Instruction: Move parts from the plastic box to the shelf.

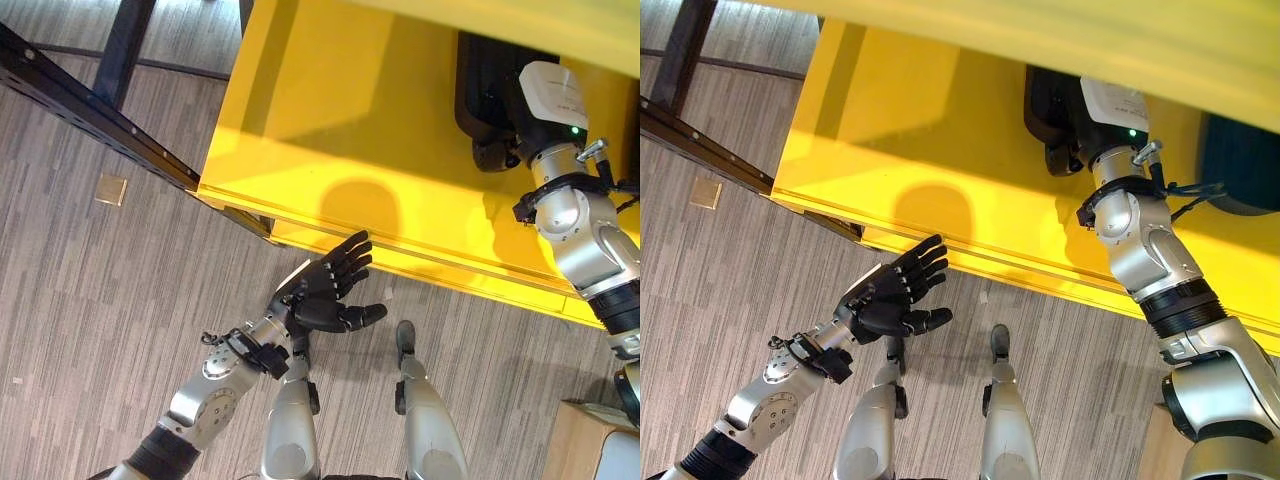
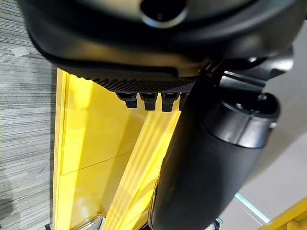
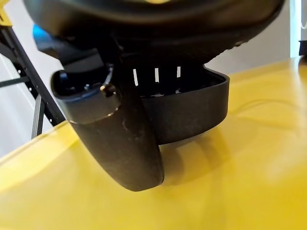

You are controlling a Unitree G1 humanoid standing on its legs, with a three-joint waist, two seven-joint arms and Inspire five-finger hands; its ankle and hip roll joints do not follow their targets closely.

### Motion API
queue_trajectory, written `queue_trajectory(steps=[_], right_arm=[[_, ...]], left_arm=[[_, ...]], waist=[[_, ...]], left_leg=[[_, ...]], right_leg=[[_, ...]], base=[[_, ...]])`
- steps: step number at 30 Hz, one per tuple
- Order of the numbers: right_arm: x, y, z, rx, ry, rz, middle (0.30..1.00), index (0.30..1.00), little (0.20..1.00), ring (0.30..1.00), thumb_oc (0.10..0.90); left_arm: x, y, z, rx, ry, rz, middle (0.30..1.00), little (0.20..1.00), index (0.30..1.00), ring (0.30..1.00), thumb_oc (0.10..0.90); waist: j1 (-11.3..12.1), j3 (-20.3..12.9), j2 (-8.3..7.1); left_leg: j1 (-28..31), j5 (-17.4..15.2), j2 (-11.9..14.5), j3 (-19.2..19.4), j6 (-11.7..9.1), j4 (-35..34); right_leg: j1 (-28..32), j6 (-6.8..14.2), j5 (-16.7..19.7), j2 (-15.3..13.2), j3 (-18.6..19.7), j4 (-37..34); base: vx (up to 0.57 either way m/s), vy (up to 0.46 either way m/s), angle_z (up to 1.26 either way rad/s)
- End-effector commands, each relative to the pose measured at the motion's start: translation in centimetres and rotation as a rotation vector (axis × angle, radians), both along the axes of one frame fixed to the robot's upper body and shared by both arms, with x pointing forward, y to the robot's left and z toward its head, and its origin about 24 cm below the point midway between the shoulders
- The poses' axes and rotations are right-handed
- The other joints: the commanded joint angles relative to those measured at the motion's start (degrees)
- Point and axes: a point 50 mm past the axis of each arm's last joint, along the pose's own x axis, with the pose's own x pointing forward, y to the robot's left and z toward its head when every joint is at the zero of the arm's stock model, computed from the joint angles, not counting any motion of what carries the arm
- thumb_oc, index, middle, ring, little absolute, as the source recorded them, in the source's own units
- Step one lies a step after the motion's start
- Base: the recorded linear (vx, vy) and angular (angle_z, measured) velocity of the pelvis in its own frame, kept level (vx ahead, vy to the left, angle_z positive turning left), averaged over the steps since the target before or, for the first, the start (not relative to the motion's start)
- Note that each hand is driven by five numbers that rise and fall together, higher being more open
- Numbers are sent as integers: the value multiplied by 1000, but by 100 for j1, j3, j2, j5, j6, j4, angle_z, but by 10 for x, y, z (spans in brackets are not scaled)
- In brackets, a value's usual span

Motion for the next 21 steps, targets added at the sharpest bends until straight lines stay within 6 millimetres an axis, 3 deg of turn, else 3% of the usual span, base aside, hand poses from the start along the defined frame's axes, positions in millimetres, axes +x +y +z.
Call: queue_trajectory(steps=[1,21], right_arm=[[-2,13,-3,-18,61,59,300,300,300,300,400],[-17,28,-21,-67,185,130,300,300,300,300,400]], left_arm=[[-10,-20,37,-132,-177,-93,1000,1000,1000,1000,900],[-9,-18,45,-127,-206,-62,1000,1000,1000,1000,900]], waist=[[-71,-66,7],[-231,-66,-38]], left_leg=[[-239,-514,34,-240,233,789],[-993,-861,-53,-337,354,1681]], right_leg=[[-148,-55,-752,-421,-589,929],[-890,-160,-1061,-398,-341,1791]], base=[[-32,-6,-5],[-23,1,-1]])
